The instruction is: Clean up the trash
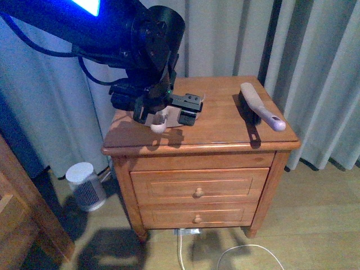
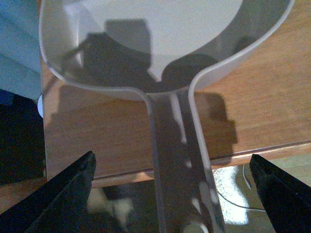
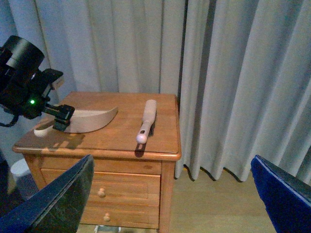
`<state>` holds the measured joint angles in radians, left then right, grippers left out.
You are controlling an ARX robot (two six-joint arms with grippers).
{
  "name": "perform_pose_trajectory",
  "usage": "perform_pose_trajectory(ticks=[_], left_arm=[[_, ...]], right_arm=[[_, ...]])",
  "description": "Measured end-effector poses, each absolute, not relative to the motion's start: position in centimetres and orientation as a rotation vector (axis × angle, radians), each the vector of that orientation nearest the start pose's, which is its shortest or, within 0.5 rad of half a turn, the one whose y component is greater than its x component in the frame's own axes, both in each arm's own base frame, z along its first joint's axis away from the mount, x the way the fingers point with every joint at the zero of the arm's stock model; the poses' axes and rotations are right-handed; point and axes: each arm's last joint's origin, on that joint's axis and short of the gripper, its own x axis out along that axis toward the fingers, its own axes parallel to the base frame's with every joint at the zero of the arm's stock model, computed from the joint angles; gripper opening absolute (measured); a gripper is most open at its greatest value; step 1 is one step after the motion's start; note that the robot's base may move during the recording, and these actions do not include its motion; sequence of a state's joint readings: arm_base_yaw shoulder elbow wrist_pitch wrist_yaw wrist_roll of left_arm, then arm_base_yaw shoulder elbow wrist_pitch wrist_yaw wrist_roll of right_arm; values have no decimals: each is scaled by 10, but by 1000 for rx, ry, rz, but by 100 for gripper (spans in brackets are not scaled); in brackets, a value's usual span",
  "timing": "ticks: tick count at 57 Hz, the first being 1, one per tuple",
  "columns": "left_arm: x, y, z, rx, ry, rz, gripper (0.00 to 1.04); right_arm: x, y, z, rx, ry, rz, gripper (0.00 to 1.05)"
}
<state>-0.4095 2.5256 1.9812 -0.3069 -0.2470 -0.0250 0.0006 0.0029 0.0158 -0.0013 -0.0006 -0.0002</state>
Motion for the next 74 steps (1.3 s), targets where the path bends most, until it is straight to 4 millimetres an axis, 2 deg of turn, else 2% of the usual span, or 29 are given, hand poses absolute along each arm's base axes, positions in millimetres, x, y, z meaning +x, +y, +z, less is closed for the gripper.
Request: perform_pose_trajectory(ticks=[27, 39, 63, 74], left_arm=[[503, -204, 78, 235, 870, -127, 97], [509, -202, 84, 216, 856, -120, 97], [509, -202, 89, 239, 883, -112, 29], [509, -203, 88, 236, 864, -137, 28]], right_arm=[[97, 0, 169, 0, -12, 2, 98], [97, 0, 169, 0, -12, 1, 98], [97, 0, 169, 0, -12, 1, 98], [97, 0, 169, -1, -12, 1, 98]])
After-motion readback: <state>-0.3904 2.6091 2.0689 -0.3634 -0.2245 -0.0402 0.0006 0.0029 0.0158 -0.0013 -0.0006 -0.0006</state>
